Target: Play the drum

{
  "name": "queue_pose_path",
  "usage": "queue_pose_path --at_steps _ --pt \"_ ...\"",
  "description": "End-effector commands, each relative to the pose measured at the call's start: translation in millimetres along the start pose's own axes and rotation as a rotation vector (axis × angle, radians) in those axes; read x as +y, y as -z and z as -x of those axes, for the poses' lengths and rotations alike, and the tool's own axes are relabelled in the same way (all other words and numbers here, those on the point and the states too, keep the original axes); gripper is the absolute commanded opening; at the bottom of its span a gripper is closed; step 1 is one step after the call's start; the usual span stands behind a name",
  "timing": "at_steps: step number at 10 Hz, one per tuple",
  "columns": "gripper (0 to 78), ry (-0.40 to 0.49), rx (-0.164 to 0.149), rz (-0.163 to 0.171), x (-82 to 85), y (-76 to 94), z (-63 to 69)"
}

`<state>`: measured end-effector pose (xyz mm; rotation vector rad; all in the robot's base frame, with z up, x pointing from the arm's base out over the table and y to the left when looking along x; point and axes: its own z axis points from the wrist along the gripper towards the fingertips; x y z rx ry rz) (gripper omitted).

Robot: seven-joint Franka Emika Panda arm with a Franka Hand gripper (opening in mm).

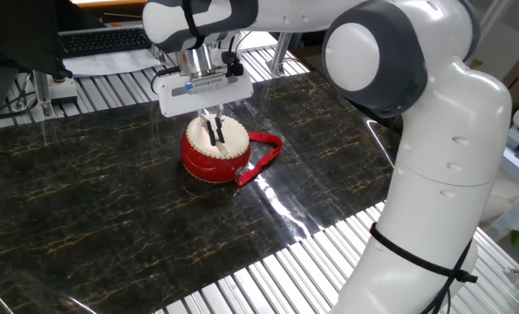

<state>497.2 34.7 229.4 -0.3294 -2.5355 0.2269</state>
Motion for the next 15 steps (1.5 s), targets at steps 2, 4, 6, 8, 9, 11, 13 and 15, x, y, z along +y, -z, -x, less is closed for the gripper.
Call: queue_pose_path --at_steps 2,4,6,8,9,11,13,15 --pt "1.1 0.028 -0.004 0.023 -10.8 25.6 0.2" --pt "1.1 0.024 0.005 0.019 -13.1 29.3 -1.9" --pt "1.1 0.016 0.014 0.008 -15.0 29.2 -3.7" --pt "1.1 0.013 0.026 0.001 -13.6 21.0 -2.4" --pt "1.1 0.012 0.021 0.002 -10.5 11.0 -1.9" --pt "1.1 0.007 0.005 0.006 -2.7 -8.2 1.0" --pt "1.1 0.006 0.009 0.012 -3.4 1.3 -1.0" --pt "1.1 0.005 0.023 0.006 -7.1 26.5 -3.6"
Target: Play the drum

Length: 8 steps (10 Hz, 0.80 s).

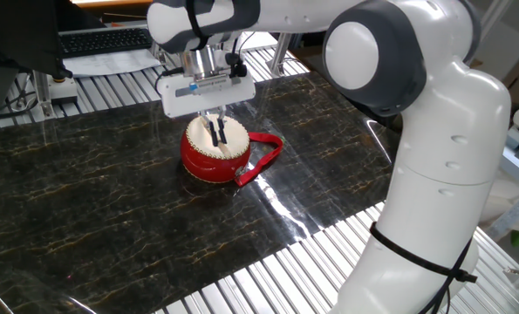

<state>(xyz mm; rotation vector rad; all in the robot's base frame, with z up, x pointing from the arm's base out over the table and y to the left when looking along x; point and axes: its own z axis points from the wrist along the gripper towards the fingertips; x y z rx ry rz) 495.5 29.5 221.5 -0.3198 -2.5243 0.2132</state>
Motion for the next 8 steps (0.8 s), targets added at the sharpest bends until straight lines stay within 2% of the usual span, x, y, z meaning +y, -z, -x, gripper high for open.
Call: queue_pose_path --at_steps 1,5,6,7,8 --pt "1.1 0.001 0.009 0.001 -5.5 40.8 -9.3" --pt "1.1 -0.001 0.022 -0.012 -13.6 41.1 -15.7" --pt "1.1 -0.001 0.019 -0.033 -18.1 40.6 -19.6" --pt "1.1 0.002 0.013 -0.074 -21.9 39.9 -22.8" --pt "1.1 -0.001 0.011 -0.087 -24.5 39.3 -25.2"
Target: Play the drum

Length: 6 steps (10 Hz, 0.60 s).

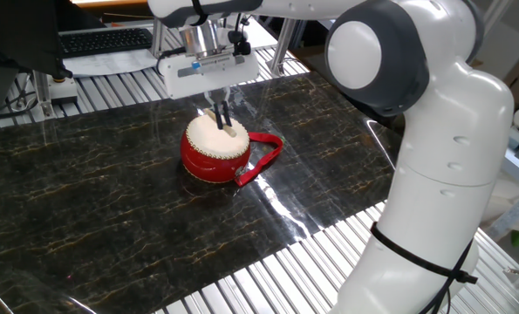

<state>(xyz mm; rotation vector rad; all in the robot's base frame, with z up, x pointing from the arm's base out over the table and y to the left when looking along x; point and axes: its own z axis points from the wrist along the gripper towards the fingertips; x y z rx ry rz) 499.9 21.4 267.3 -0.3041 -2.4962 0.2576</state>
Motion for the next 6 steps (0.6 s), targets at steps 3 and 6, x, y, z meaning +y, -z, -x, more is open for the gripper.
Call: queue_pose_path --at_steps 3,6 --pt "1.1 -0.011 -0.001 -0.052 -13.2 -2.2 -10.7" --pt "1.1 -0.015 0.018 -0.056 -14.6 -6.5 -8.6"
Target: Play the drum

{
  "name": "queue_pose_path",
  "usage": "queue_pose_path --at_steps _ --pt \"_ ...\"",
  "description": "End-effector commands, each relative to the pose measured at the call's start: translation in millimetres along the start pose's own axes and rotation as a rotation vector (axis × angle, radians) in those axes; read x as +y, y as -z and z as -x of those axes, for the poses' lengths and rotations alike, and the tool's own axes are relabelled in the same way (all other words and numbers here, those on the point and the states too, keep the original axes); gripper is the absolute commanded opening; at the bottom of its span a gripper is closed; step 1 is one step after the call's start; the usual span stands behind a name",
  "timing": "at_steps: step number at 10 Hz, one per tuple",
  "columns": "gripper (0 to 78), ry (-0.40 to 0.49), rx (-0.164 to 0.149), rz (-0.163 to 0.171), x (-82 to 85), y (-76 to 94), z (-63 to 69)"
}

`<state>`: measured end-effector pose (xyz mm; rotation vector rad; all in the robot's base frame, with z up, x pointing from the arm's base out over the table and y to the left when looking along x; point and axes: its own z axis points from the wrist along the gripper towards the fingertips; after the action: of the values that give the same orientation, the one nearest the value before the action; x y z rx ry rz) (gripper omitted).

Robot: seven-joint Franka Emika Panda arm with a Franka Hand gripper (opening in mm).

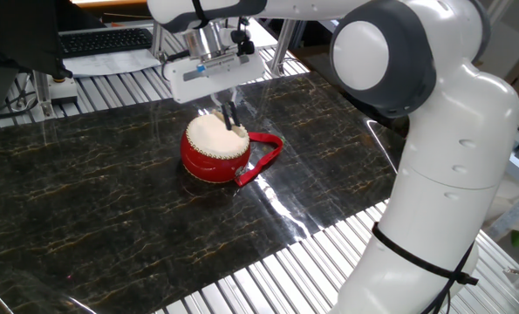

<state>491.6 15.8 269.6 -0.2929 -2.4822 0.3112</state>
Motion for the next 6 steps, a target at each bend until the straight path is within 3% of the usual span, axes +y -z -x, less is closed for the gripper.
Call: queue_pose_path --at_steps 1,4,6 --pt "1.1 -0.015 0.011 -0.017 -5.0 -16.9 3.0" --pt "1.1 -0.022 -0.014 -0.010 15.4 -51.4 16.5" --pt "1.1 -0.004 -0.018 0.005 18.8 -55.7 21.1"
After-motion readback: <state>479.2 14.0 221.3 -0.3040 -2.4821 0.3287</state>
